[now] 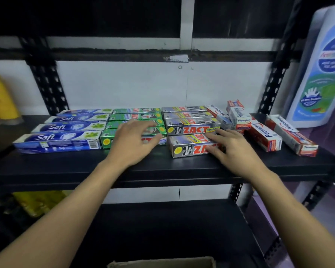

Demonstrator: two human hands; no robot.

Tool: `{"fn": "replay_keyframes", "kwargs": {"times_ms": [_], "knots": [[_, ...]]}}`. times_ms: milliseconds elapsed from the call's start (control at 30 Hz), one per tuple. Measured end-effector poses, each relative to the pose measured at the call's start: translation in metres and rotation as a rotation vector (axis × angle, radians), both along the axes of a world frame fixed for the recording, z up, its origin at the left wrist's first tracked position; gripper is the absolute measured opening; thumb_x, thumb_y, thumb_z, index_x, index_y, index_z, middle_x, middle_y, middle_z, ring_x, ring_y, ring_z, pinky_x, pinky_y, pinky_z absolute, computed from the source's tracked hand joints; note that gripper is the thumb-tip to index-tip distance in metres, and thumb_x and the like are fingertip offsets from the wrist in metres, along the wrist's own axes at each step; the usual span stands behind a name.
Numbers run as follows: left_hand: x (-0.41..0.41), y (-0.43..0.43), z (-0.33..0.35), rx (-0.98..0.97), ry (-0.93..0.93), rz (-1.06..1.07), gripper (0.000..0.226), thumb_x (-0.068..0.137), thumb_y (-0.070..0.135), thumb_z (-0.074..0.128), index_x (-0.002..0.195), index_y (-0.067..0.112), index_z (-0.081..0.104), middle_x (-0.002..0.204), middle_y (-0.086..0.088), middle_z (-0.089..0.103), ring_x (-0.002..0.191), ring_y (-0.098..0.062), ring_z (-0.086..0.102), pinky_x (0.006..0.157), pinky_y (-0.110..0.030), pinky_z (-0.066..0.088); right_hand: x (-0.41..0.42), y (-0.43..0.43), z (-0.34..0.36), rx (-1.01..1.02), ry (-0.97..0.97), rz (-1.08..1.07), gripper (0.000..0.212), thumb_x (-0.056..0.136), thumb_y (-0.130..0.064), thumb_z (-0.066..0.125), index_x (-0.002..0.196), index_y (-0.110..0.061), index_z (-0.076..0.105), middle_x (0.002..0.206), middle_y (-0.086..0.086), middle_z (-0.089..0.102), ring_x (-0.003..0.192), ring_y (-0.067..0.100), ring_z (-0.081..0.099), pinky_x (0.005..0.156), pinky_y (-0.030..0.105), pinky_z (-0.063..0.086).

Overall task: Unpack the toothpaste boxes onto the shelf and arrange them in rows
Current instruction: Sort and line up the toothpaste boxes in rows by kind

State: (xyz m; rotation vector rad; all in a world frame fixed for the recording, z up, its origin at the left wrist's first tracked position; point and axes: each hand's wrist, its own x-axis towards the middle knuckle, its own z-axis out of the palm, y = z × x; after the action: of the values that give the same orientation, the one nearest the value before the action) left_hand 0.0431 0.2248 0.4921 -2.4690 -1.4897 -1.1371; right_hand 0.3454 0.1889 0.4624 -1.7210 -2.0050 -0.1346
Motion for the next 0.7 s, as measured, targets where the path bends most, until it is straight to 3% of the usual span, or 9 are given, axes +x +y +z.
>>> {"fn": "replay_keyframes", "kwargs": {"times_ms": [100, 233, 533, 700], "knots": [[-0.016, 0.020, -0.001, 0.024, 0.092, 0.093, 0.052, 0.088, 0.061, 0.048, 0.129, 0.032, 0.061, 0.131, 0.008, 0.063, 0.125, -0.020, 0.052, 0.106, -0.041, 0.029, -0.008, 0.011, 0.001, 0.000, 0.037, -0.052, 0.050, 0.093, -0.052, 0.054, 0.141, -0.037, 0.050, 0.149, 0.007, 0.046, 0.141, 0.033, 0.032, 0.118, 0.044, 0.026], [-0.027, 0.028, -0.015, -0.002, 0.111, 0.127, 0.053, 0.087, 0.063, 0.047, 0.128, 0.034, 0.062, 0.135, 0.011, 0.060, 0.129, -0.017, 0.049, 0.108, -0.041, 0.028, -0.012, 0.025, 0.002, -0.018, 0.093, -0.079, 0.048, 0.095, -0.043, 0.057, 0.142, -0.035, 0.049, 0.153, 0.008, 0.040, 0.143, 0.032, 0.026, 0.119, 0.043, 0.022], [-0.031, 0.035, -0.022, 0.006, 0.042, 0.069, 0.046, 0.082, 0.063, 0.053, 0.113, 0.034, 0.071, 0.124, 0.015, 0.067, 0.119, -0.016, 0.057, 0.110, -0.047, 0.033, -0.020, 0.042, 0.007, 0.031, 0.160, -0.110, 0.050, 0.088, -0.050, 0.064, 0.134, -0.032, 0.059, 0.154, 0.003, 0.038, 0.142, 0.027, 0.031, 0.114, 0.045, 0.032], [-0.032, 0.039, -0.024, 0.030, 0.046, 0.068, 0.048, 0.080, 0.067, 0.049, 0.111, 0.037, 0.071, 0.120, 0.018, 0.067, 0.117, -0.014, 0.057, 0.107, -0.044, 0.033, -0.012, 0.044, 0.000, -0.030, 0.159, -0.129, 0.066, 0.085, -0.057, 0.063, 0.144, -0.033, 0.046, 0.163, -0.001, 0.016, 0.147, 0.028, 0.018, 0.117, 0.044, 0.024]]}}
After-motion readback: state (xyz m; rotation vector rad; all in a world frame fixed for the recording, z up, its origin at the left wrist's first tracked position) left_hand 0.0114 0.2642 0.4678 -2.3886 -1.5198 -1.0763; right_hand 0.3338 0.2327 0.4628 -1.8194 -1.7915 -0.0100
